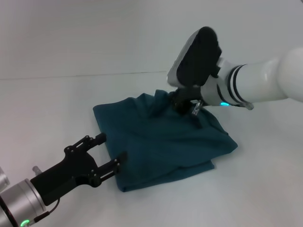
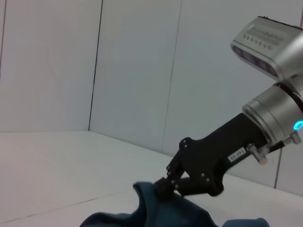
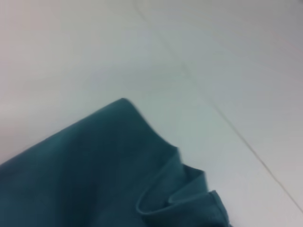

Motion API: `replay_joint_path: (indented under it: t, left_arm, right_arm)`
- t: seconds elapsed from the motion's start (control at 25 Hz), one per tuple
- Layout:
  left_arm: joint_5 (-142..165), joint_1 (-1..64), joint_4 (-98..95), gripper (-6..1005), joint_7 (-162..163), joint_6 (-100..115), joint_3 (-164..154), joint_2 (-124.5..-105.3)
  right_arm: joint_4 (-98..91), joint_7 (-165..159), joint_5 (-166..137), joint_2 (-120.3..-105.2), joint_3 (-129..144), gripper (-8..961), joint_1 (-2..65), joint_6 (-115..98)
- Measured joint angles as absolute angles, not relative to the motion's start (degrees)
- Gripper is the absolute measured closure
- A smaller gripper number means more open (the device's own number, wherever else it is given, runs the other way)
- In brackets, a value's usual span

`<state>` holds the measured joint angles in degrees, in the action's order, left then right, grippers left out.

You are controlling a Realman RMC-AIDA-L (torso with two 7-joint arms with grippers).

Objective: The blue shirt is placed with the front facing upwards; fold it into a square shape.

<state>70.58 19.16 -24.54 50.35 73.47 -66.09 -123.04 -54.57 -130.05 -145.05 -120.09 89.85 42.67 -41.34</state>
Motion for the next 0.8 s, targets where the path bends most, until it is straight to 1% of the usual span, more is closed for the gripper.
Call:
replay_joint_path:
  t: [0.36, 0.6, 0.8]
  left_arm:
    - [70.6, 19.0, -24.6, 213, 50.4, 73.5, -66.1, -123.05]
    - [70.6, 18.9, -24.6, 213, 50.4, 73.5, -66.1, -123.08]
    - [70.7, 18.9, -24.5, 213, 50.4, 73.7, -66.1, -123.13]
  right_arm:
    - [-53.3, -136.0, -147.5, -119.88, 84.1, 950, 41.8, -38.2]
    - [-49.6, -137.6, -149.3, -120.04, 84.0, 922, 42.4, -35.9]
    - [-47.0, -139.9, -149.7, -119.87, 82.7, 898, 42.7, -32.0]
